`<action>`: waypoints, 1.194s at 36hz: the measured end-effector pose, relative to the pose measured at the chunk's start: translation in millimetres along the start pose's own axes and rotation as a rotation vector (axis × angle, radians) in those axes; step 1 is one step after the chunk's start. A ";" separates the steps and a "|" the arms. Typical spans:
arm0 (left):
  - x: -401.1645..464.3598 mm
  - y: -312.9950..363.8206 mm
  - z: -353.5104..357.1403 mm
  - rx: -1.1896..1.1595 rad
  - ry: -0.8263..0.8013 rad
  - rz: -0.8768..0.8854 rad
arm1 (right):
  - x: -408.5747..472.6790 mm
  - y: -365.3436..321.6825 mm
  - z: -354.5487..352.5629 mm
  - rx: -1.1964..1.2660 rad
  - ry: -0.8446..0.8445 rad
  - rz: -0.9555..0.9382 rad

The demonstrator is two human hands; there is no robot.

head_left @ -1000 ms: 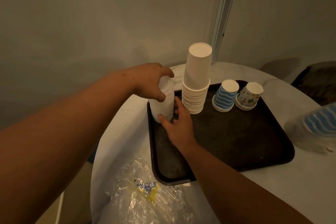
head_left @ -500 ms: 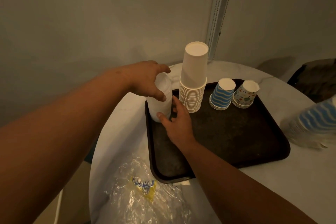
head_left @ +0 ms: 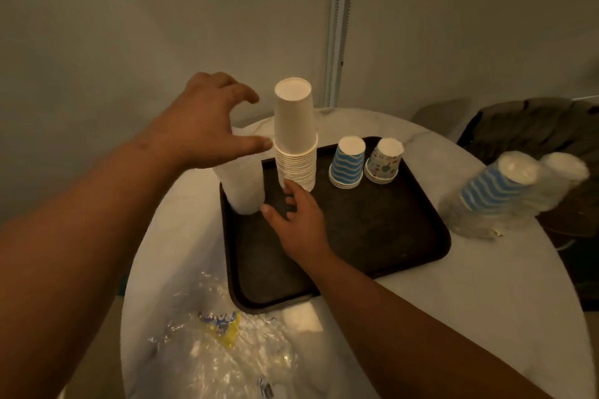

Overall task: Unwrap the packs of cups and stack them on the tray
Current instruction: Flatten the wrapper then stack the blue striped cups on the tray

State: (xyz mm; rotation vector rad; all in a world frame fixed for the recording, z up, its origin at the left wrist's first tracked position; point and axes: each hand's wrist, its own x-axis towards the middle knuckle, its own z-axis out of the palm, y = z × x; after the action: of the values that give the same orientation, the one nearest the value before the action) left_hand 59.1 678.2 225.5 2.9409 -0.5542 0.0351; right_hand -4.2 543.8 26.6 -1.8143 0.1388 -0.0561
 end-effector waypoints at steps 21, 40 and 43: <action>26.8 279.4 131.5 -0.642 -0.172 0.153 | -79.7 50.7 -254.6 -0.237 0.293 -0.013; 14.2 338.1 205.3 -0.972 0.000 -0.088 | -98.0 116.6 -372.2 -0.143 -0.055 0.430; -1.2 338.7 199.9 -0.965 -0.067 -0.112 | -96.2 110.2 -364.7 -0.092 -0.145 0.393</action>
State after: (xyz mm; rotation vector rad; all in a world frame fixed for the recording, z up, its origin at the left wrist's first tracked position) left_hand -66.1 336.8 75.7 2.0226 -0.2847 -0.2663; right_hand -147.6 178.3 13.0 -1.8447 0.3963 0.3638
